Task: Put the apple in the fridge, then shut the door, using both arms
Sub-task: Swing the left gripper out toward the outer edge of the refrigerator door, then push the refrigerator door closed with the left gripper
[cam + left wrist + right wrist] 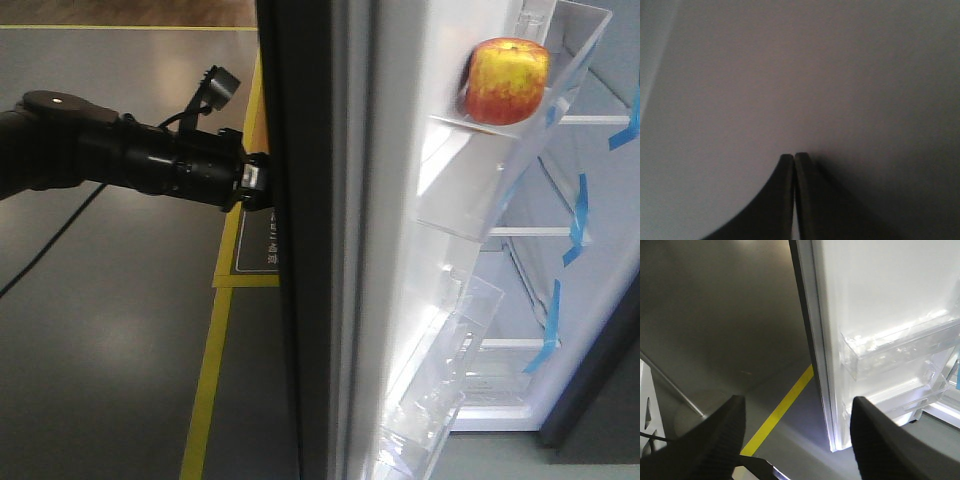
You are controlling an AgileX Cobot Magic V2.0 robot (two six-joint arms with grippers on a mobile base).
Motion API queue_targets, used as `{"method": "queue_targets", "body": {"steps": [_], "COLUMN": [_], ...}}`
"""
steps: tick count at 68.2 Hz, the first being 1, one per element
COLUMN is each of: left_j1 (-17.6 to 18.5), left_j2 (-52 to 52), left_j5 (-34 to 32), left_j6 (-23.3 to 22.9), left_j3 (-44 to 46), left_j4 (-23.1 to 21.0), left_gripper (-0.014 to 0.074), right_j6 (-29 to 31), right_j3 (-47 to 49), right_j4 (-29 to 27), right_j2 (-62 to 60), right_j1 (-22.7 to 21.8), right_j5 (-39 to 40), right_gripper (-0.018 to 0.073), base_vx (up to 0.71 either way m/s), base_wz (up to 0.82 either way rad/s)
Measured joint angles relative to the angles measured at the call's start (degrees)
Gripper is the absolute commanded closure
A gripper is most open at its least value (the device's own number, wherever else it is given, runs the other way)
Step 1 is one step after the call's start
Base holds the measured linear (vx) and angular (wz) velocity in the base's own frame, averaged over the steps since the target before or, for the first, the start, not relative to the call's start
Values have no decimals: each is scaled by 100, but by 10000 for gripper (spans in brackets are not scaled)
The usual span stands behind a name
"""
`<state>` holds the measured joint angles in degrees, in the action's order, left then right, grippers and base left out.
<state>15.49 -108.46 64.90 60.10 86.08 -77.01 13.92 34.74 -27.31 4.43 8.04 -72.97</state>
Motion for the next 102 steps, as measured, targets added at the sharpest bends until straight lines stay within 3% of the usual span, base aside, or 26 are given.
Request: {"method": "queue_targets", "body": {"steps": [20, 36, 56, 71, 102], "left_j1": [824, 1444, 2235, 2596, 3104], "left_j2": [0, -18, -619, -1283, -2486], "left_j5": [-119, -883, -1619, -2171, -4034], "left_j6": [175, 303, 367, 367, 383], "left_j3": [0, 65, 1141, 2115, 3666], "left_j4": [-523, -591, -603, -619, -648], "left_gripper": [602, 602, 602, 602, 602], "right_j6": [0, 0, 0, 0, 0], "right_j3": [0, 0, 0, 0, 0], "right_j4": [0, 0, 0, 0, 0], "right_j2": [0, 0, 0, 0, 0], "right_j1": [0, 0, 0, 0, 0], "right_j5": [0, 0, 0, 0, 0], "right_gripper": [126, 126, 126, 126, 126], "base_vx": [0, 0, 0, 0, 0], "base_wz": [0, 0, 0, 0, 0]}}
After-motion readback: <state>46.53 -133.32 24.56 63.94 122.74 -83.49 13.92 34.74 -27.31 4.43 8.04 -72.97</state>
